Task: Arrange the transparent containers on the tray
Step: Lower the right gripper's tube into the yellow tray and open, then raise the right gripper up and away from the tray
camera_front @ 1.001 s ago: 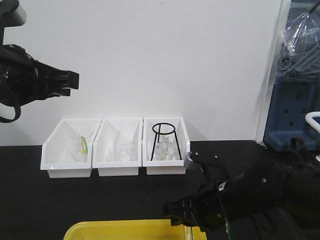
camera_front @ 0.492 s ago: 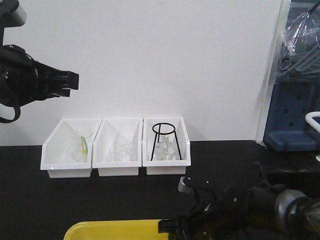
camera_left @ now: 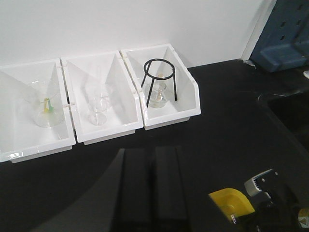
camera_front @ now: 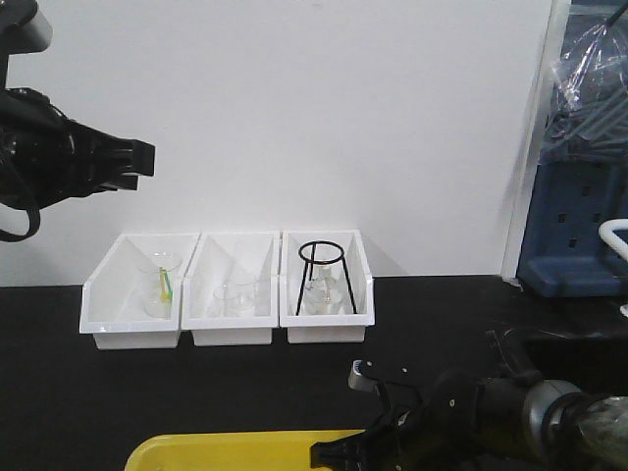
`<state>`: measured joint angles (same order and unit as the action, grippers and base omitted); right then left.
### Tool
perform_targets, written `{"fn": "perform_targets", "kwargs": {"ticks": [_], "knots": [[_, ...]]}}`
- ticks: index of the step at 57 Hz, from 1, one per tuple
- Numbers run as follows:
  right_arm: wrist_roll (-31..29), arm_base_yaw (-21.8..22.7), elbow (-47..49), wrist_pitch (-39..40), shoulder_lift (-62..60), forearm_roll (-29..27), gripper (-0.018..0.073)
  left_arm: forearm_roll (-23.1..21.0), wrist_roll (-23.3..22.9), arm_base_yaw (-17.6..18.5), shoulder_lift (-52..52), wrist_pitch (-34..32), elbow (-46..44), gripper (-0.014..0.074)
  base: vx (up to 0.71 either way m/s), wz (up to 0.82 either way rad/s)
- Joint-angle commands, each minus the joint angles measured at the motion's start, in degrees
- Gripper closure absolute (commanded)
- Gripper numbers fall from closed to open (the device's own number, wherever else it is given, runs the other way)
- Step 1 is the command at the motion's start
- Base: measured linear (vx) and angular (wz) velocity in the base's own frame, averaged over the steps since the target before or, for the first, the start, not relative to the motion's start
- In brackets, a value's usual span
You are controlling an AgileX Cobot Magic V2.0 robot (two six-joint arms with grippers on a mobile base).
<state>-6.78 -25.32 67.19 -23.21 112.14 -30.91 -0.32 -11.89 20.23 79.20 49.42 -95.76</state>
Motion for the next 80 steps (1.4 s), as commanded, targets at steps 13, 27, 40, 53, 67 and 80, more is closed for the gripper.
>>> {"fn": "perform_targets", "kwargs": {"ticks": [13, 27, 40, 53, 67, 80], "knots": [[-0.6, 0.1, 1.6, 2.3, -2.8, -0.1, 0.0009, -0.2, 0.1, 0.3, -1.8, -4.5, -1.7, 0.0603, 0.0, 0.0], [-6.9, 0.1, 1.6, -2.2, -8.4, 1.3, 0.0072, -0.2, 1.5, 0.3, -2.2, -4.5, -1.7, 0.0603, 0.0, 0.0], [-10.5, 0.1, 1.6, -7.8, -23.1, 9.1, 0.0553, -0.4, 8.2, 0.3, -3.2, 0.0, -1.5, 0.0603, 0.0, 0.0], [-10.1, 0.1, 0.2, -8.2, -41.9, 16.2, 0.0572, -7.8, 16.4, 0.3, -8.1, -0.2, 2.9, 0.0603, 0.0, 0.0], [-10.5, 0.1, -16.6, 7.1, -62.8, 16.6, 0.0572, -21.1, 28.2, 0.3, -22.8, -17.1, 30.4, 0.0598, 0.0, 0.0], [-10.4, 0.1, -34.8, 21.3, -74.8, 15.9, 0.0572, -30.0, 39.4, 0.3, -35.8, -27.6, 51.8, 0.0596, 0.0, 0.0]]}}
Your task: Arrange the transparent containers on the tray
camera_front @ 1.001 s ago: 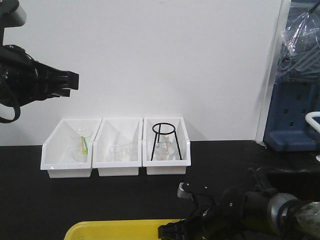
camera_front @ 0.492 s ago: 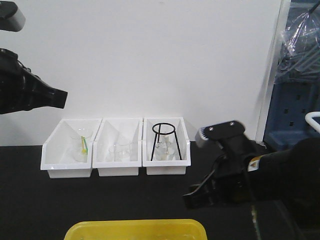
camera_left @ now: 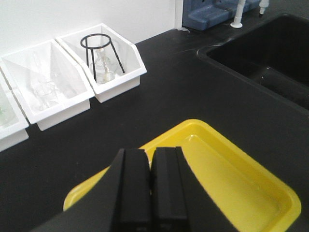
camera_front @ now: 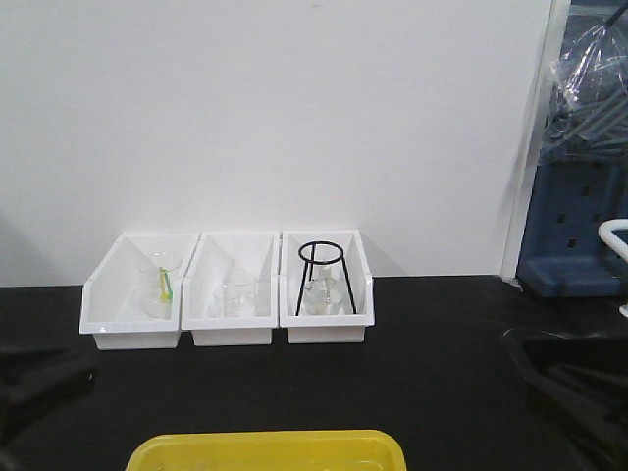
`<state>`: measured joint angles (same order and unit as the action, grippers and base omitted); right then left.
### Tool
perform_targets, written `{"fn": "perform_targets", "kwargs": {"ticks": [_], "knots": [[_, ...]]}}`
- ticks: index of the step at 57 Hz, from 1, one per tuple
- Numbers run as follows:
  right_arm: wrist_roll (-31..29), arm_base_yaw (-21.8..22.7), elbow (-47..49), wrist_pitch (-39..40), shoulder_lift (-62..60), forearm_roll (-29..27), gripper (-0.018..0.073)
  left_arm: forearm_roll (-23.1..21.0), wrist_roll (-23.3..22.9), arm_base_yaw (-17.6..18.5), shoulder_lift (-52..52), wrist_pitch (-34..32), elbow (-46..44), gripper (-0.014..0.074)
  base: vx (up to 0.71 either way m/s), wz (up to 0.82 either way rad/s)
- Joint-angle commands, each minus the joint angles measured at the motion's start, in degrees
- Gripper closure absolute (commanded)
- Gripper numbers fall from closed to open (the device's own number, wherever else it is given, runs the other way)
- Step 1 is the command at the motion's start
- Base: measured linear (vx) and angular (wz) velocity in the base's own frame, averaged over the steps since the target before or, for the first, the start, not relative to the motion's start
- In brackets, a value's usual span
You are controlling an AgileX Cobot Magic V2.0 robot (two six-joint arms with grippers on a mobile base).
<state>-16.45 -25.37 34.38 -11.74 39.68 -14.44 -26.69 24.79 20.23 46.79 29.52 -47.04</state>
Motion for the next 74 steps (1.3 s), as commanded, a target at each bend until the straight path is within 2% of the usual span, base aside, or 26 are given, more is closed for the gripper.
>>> {"fn": "perform_targets", "kwargs": {"ticks": [1, 6, 13, 43, 45, 49, 52, 57, 61, 68, 74], "knots": [[-0.6, 0.1, -2.5, 10.5, -2.7, -0.7, 0.0572, -3.8, 3.0, 0.3, -3.9, -8.0, 3.8, 0.0596, 0.0, 0.0], [-0.5, 0.1, -4.9, 14.0, -4.1, -2.0, 0.0572, -3.8, 4.1, 0.3, -6.1, -9.0, 7.2, 0.0596, 0.0, 0.0], [-0.5, 0.1, -5.3, 13.9, -4.2, -2.3, 0.0572, -3.8, 4.0, 0.3, -7.1, -8.3, 9.3, 0.0596, 0.0, 0.0], [-0.5, 0.1, -5.3, 14.1, -4.2, -2.3, 0.0572, -3.7, 4.0, 0.3, -7.1, -7.8, 9.7, 0.0596, 0.0, 0.0], [-0.5, 0.1, -5.3, 14.1, -4.2, -2.3, 0.0572, -2.9, 4.0, 0.3, -7.1, -7.8, 9.7, 0.0596, 0.0, 0.0], [-0.5, 0.1, -5.3, 14.1, -4.2, -2.3, 0.0572, 3.5, 3.7, 0.2, -8.6, -8.4, 10.1, 0.0596, 0.0, 0.0], [-0.5, 0.1, -5.3, 14.1, -4.2, -2.3, 0.0572, 6.6, 1.8, 0.1, -11.3, -10.1, 12.1, 0.0596, 0.0, 0.0], [-0.5, 0.1, -5.3, 14.1, -4.2, -2.3, 0.0572, 9.2, -2.6, -2.4, -18.3, -14.8, 18.2, 0.0596, 0.0, 0.0], [-0.5, 0.1, -5.3, 14.1, -4.2, -2.3, 0.0572, 9.9, -4.2, -5.8, -24.1, -17.8, 24.7, 0.0596, 0.0, 0.0], [-0.5, 0.1, -5.3, 14.1, -4.2, -2.3, 0.0572, 9.9, -4.2, -10.9, -34.8, -20.8, 36.9, 0.0596, 0.0, 0.0], [-0.5, 0.1, -5.3, 14.1, -4.2, -2.3, 0.0572, 11.1, -4.2, -13.9, -43.7, -24.5, 46.7, 0.0596, 0.0, 0.0]]}}
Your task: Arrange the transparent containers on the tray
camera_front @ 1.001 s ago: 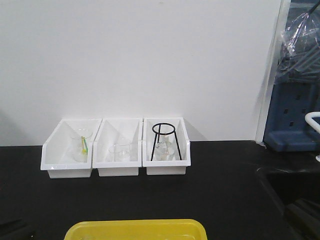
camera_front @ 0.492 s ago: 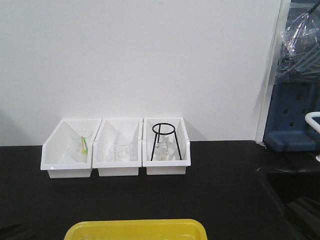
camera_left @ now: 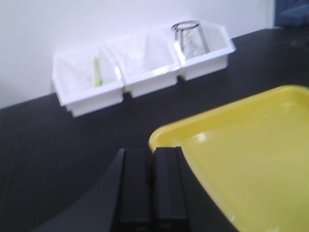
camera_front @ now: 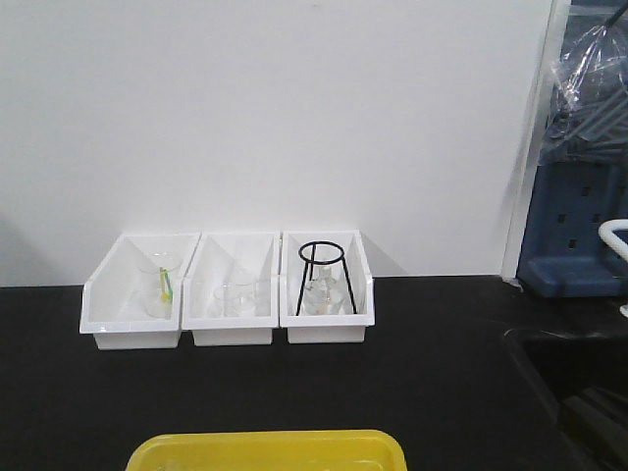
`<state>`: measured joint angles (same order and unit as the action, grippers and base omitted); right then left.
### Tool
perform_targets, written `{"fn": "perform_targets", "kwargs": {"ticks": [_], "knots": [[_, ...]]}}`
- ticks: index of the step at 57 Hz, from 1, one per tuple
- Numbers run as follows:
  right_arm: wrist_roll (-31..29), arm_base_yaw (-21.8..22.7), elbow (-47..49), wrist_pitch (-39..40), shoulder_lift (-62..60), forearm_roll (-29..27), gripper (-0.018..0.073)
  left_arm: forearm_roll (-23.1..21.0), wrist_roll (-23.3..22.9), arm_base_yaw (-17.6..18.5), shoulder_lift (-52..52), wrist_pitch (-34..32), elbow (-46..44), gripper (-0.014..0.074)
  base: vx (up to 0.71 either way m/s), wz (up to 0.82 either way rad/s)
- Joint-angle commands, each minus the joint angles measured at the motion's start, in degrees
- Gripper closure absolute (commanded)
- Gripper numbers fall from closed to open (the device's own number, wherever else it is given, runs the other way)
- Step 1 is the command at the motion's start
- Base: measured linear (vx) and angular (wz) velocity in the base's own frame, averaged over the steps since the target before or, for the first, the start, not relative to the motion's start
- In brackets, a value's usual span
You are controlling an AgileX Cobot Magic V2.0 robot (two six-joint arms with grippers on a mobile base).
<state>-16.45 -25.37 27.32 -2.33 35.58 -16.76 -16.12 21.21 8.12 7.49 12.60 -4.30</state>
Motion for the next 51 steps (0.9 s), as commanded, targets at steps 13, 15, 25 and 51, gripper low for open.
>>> {"fn": "perform_targets", "kwargs": {"ticks": [13, 15, 25, 51], "knots": [[-0.5, 0.1, 1.7, 4.5, -0.1, 0.0, 0.0572, 10.6, -0.6, -3.0, -8.9, -5.4, 7.7, 0.0596, 0.0, 0.0], [-0.5, 0.1, 1.7, 4.5, -0.1, 0.0, 0.0572, 11.0, -0.6, -3.0, -9.0, -5.3, 7.8, 0.0596, 0.0, 0.0], [-0.5, 0.1, 1.7, 4.6, -0.1, 0.0, 0.0572, 11.1, -0.6, -3.0, -8.9, -5.2, 7.9, 0.0596, 0.0, 0.0], [-0.5, 0.1, 1.7, 4.6, -0.1, 0.0, 0.0572, 11.1, -0.6, -3.0, -8.9, -5.2, 7.9, 0.0596, 0.0, 0.0]]}}
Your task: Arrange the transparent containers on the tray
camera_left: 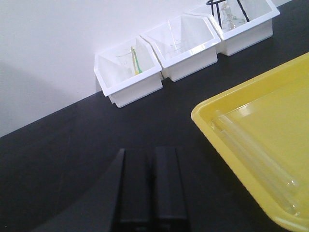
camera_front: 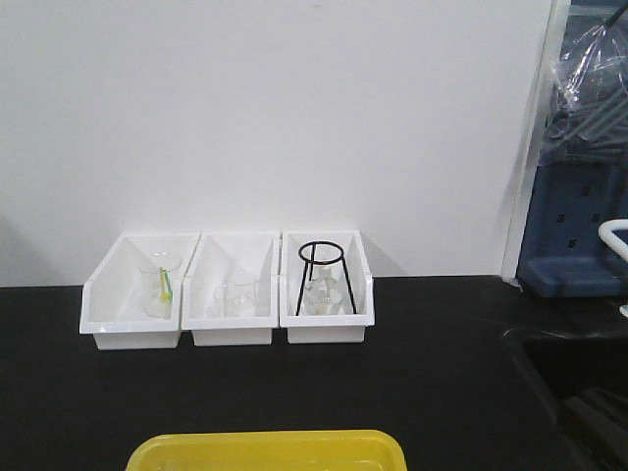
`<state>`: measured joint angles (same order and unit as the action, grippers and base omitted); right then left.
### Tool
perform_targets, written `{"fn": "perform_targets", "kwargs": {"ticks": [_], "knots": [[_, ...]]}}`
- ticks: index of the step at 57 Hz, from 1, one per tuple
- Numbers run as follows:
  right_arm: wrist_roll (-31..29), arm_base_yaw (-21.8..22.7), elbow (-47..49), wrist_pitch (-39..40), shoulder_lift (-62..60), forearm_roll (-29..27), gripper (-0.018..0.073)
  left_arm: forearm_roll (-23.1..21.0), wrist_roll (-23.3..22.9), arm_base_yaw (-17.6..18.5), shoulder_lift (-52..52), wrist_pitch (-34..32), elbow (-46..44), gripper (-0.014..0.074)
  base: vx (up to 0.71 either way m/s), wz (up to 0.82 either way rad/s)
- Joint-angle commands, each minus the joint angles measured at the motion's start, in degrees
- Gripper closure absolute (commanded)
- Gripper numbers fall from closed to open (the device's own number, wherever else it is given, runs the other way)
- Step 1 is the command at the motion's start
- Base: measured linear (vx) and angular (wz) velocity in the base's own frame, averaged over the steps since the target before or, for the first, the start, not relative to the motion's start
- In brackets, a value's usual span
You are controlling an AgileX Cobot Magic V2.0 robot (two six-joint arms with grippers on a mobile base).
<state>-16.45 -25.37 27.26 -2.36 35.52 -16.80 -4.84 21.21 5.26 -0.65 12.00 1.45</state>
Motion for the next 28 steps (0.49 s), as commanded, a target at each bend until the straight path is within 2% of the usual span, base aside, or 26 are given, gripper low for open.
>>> {"fn": "perform_targets", "kwargs": {"ticks": [1, 10, 19, 23, 28], "knots": [[-0.5, 0.1, 1.8, 4.7, 0.0, 0.0, 0.0572, -0.1, -0.6, -0.1, -0.8, -4.6, 2.1, 0.0596, 0.0, 0.0], [-0.5, 0.2, 1.6, 4.1, -0.2, 1.2, 0.0572, -0.1, -0.6, -0.1, -0.8, -4.6, 2.1, 0.0596, 0.0, 0.0], [3.2, 0.6, -7.3, 7.0, -5.5, 11.9, 0.0572, -0.1, -0.6, -0.1, -0.8, -4.6, 2.1, 0.0596, 0.0, 0.0], [6.9, 3.1, -13.4, 8.1, -9.6, 13.4, 0.0572, -0.1, -0.6, -0.1, -0.8, -4.6, 2.1, 0.0596, 0.0, 0.0], [12.6, 8.6, -21.2, 7.6, -16.5, 14.3, 0.0572, -0.1, -0.6, -0.1, -0.8, -4.6, 2.1, 0.0596, 0.0, 0.0]]}}
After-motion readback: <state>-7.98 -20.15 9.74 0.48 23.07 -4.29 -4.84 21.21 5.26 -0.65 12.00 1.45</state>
